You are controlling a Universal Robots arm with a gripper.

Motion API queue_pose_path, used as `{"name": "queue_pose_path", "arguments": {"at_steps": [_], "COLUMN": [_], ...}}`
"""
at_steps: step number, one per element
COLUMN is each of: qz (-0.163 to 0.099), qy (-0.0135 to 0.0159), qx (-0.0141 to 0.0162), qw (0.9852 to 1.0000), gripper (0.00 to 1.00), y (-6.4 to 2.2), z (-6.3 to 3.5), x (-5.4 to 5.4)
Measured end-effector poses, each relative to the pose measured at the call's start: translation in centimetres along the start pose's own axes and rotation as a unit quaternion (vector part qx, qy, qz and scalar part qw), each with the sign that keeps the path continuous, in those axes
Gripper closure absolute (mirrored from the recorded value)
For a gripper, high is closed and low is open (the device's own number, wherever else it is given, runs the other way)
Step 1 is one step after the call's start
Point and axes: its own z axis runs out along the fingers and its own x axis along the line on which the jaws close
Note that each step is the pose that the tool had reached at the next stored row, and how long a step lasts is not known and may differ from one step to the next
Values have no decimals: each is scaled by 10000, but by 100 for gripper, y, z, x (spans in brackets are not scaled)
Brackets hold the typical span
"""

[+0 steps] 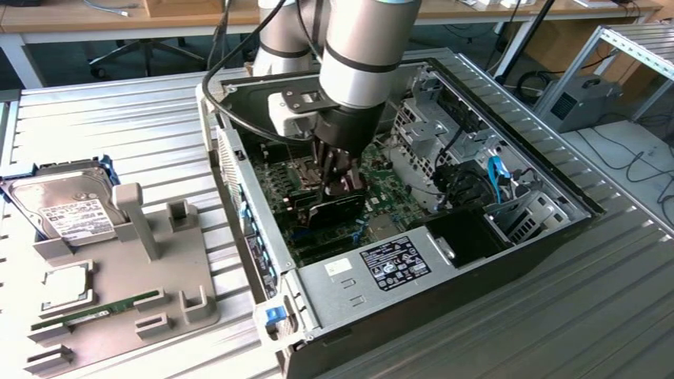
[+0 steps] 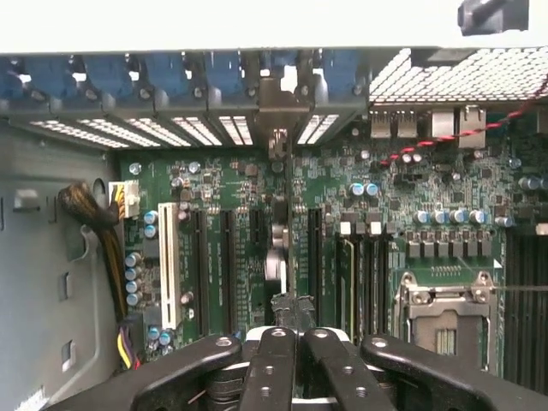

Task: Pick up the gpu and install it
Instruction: 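Press down on the gpu until it lock into place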

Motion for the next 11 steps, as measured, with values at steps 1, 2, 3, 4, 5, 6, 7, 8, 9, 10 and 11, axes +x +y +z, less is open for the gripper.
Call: {"name": "queue_pose_path", "arguments": {"at_steps": [1, 2, 3, 4, 5, 6, 7, 8, 9, 10, 11], "qz": [0, 0, 0, 0, 0, 0, 0, -1, -1, -1, -1], "qy": [0, 1, 0, 0, 0, 2, 6, 7, 6, 3, 1], "qx": [0, 0, 0, 0, 0, -1, -2, -3, -3, -2, -1], "qw": [10000, 10000, 10000, 10000, 10000, 10000, 10000, 10000, 10000, 10000, 10000], "gripper": [89, 89, 89, 89, 89, 89, 89, 89, 89, 89, 89], "y": [10, 21, 33, 42, 50, 56, 60, 62, 63, 63, 63], "z": [14, 28, 46, 60, 76, 90, 105, 114, 123, 131, 135], "x": [0, 1, 1, 1, 1, 1, 2, 2, 2, 2, 2]}}
